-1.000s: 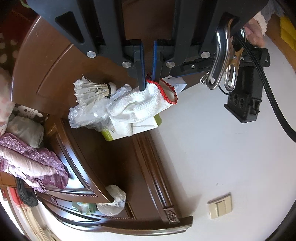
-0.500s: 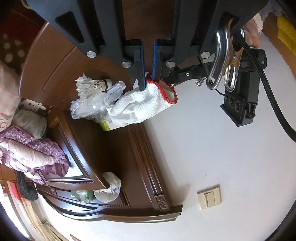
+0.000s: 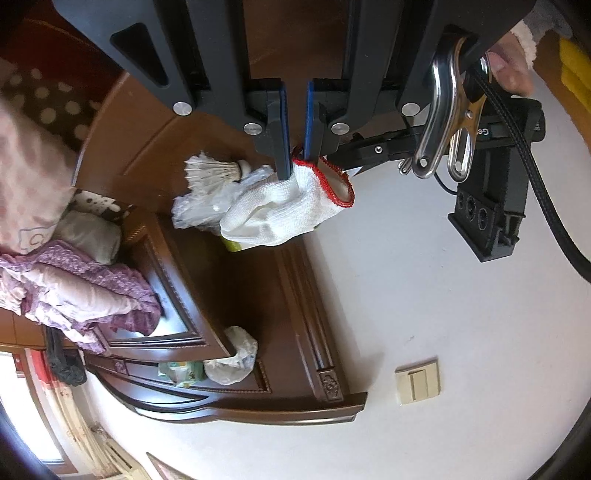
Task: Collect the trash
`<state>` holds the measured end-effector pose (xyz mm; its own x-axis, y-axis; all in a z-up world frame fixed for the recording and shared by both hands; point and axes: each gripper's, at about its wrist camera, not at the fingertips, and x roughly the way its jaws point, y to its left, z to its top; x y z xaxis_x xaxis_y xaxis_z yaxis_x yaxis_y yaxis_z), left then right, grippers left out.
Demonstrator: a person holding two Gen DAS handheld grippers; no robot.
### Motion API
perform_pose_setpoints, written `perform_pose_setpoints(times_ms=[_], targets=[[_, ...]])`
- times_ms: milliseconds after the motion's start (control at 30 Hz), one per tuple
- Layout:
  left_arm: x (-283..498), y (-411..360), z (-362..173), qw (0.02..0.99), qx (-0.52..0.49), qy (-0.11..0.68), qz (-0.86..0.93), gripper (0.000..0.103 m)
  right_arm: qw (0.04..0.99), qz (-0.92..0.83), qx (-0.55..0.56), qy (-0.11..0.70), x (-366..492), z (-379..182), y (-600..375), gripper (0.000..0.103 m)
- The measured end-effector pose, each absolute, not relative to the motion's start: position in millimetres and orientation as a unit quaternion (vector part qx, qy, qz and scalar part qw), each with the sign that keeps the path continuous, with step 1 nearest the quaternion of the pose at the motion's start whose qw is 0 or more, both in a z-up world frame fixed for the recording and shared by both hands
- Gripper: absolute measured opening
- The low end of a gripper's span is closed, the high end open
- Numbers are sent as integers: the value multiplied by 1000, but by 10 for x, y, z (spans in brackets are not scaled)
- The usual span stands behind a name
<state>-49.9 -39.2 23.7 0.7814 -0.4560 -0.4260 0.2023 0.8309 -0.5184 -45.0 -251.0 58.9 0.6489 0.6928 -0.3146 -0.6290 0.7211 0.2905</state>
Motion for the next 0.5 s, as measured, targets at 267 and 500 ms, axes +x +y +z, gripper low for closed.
perform_pose_setpoints(times_ms=[267,500], targets=[[-492,-788,363,916,-220,275,-190,36,930,309,68,190,-523,720,-2870,8],[-485,-1177,497,916,-210,268,-212,36,937,290,79,178,-581,737,-3229,8]])
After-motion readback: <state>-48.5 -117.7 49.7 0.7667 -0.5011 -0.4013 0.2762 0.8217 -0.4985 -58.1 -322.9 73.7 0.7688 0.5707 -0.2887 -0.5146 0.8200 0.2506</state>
